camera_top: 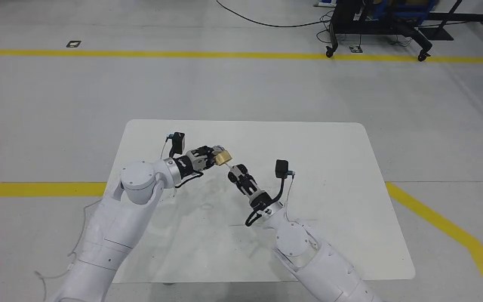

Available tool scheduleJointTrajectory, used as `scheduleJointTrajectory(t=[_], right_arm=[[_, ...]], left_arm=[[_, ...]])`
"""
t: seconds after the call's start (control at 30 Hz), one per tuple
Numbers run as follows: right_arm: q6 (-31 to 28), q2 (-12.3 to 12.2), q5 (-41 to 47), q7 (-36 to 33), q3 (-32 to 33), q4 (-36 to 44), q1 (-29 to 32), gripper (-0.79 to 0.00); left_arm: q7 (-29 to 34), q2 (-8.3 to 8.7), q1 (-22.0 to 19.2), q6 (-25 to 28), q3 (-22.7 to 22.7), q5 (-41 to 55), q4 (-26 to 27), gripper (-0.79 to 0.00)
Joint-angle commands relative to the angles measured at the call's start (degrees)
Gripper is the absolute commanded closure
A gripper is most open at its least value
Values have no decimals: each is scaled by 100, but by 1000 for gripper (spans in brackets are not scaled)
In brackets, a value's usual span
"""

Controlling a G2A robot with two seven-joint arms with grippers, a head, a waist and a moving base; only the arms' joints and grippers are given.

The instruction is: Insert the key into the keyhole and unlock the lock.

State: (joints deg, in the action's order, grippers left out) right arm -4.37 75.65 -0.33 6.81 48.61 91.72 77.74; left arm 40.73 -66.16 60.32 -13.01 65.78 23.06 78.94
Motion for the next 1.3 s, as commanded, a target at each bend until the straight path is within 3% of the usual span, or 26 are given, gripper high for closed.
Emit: scheduleJointTrajectory(t=[0.0,0.9,0.93,1.0,1.27], right_arm=[[-21,15,-13,43,15,-5,0,0],[-121,289,-93,247,29,-306,-151,0],[-124,297,-95,244,34,-317,-157,-135],[-177,314,-75,247,49,-317,-161,-785],[-368,351,75,200,199,-221,-101,-785]], left_arm=[[-5,-1,4,0,4,3,2,0],[124,-19,-2,-36,-44,-12,18,0],[130,-19,-4,-44,-44,-13,13,0],[138,-21,-8,-51,-43,2,8,0],[143,-23,-37,-57,3,72,-57,0]])
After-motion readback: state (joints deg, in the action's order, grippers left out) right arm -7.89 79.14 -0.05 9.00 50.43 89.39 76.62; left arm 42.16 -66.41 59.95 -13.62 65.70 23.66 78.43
